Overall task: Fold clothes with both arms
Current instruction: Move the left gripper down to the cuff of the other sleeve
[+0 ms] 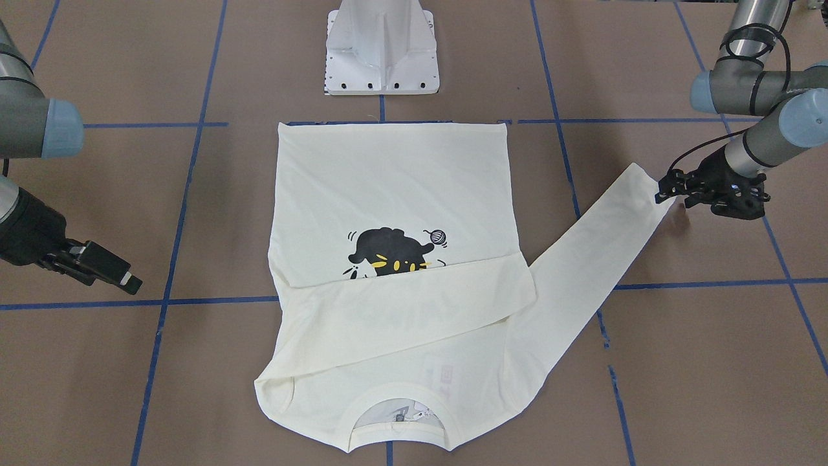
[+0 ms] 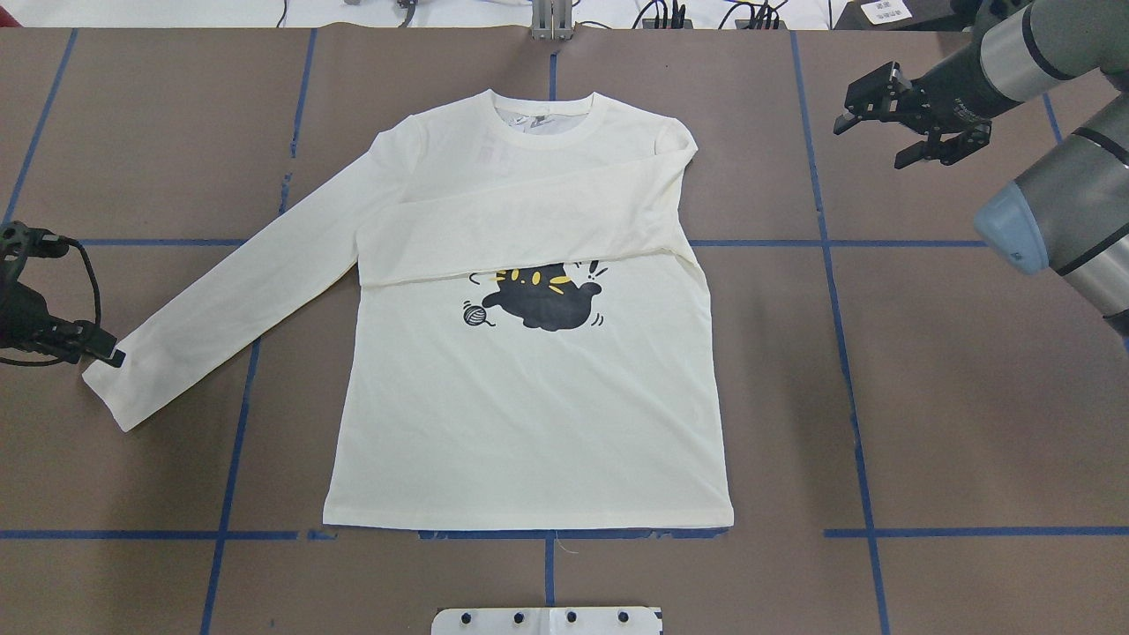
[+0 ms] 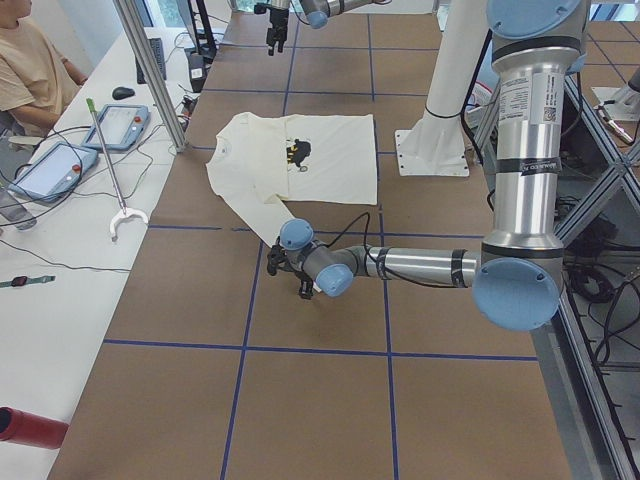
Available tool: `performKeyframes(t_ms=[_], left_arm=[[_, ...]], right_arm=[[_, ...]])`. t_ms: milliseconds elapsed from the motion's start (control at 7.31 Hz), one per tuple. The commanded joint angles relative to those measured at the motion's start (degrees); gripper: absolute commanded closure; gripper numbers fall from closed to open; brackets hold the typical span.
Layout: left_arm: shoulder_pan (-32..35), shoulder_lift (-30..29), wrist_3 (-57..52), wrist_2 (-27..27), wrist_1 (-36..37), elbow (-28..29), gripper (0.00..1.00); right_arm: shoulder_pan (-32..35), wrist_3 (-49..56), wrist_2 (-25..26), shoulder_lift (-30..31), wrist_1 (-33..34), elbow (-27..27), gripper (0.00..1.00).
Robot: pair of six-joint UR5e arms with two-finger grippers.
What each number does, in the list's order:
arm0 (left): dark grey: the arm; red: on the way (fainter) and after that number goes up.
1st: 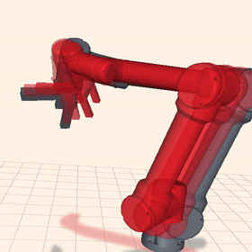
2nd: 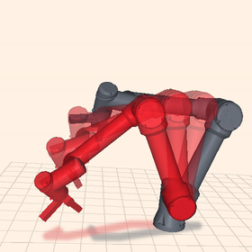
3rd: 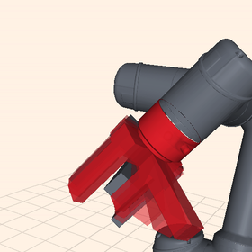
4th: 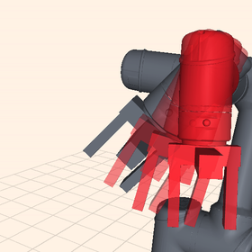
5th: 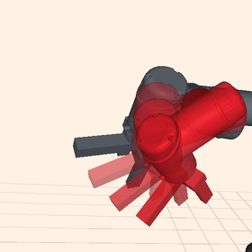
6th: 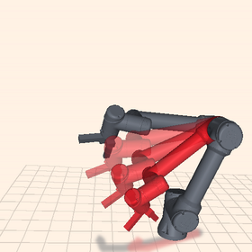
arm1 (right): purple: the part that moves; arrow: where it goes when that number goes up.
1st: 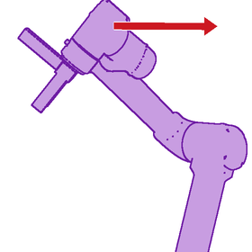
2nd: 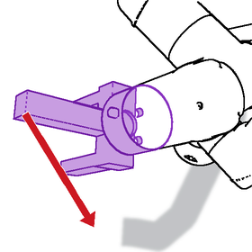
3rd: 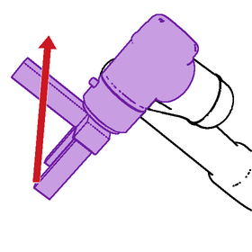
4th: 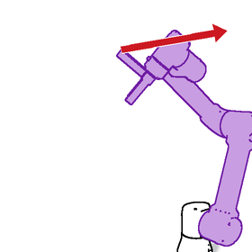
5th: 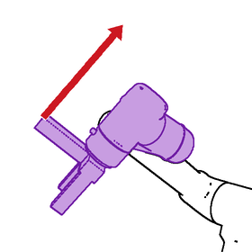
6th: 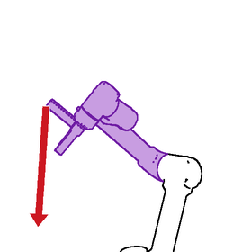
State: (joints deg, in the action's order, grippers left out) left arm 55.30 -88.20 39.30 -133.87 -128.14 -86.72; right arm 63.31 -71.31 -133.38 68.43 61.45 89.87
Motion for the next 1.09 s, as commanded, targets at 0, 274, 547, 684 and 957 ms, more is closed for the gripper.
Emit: performKeyframes(t_ms=[0, 274, 547, 684, 957], left_arm=[[-0.1, 0.5, 0.1, -0.1, 0.1, -0.6, 0.75], [-0.2, 0.6, 0.3, -0.2, 0.3, -1.1, 1.00], [-0.2, 0.9, 0.3, -0.2, 0.5, -1.8, 1.00], [-0.2, 0.9, 0.4, -1.3, 0.5, -3.4, 1.00], [-0.1, 0.4, 6.9, -11.3, 0.7, -11.6, 1.00]], right_arm=[[-0.3, -0.5, 0.1, -0.1, 0.0, 0.1, 0.00], [-0.3, -0.5, 0.1, -0.1, 0.0, 0.1, 0.00], [-0.2, -0.4, 0.1, 0.0, 0.0, 0.0, 0.00], [-0.2, -0.4, 0.0, 0.0, 0.0, 0.0, 0.00], [-0.1, -0.3, -0.3, -0.1, 0.1, 0.1, 0.00]])
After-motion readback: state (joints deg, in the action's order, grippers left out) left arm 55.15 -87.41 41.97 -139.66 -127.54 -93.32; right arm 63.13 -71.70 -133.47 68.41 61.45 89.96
